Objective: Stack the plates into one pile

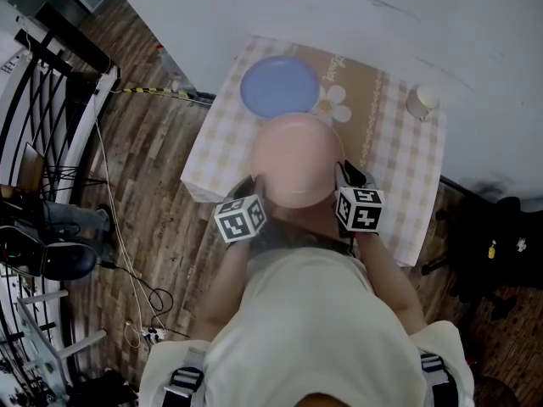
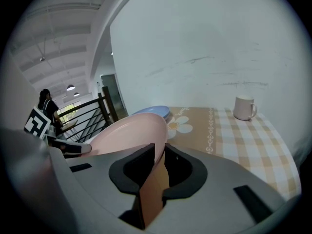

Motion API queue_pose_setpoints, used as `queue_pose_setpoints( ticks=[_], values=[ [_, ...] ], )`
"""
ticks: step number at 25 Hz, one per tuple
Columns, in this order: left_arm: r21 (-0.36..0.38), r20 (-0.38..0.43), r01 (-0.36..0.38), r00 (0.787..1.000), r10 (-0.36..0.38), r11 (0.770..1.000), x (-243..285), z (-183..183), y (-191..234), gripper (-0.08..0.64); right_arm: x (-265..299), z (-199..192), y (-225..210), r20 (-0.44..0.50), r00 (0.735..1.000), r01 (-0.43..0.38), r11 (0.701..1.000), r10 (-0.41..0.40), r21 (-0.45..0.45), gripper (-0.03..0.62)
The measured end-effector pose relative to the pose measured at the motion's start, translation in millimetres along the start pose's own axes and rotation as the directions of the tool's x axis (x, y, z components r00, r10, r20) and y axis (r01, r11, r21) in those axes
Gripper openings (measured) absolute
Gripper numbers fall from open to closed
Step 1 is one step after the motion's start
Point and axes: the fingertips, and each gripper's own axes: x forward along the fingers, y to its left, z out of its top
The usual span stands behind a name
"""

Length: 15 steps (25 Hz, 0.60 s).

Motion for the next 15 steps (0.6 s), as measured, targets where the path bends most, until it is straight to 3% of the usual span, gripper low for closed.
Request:
queue_pose_setpoints(
  ticks=[15],
  values=[
    [0.039, -0.022, 0.069, 0.997, -0.068, 0.997, 31.7, 61.6, 41.2, 0.066, 44.8, 29.7, 30.4, 0.006, 0.997, 0.07, 0.997, -0.071, 0.04, 0.057]
  ],
)
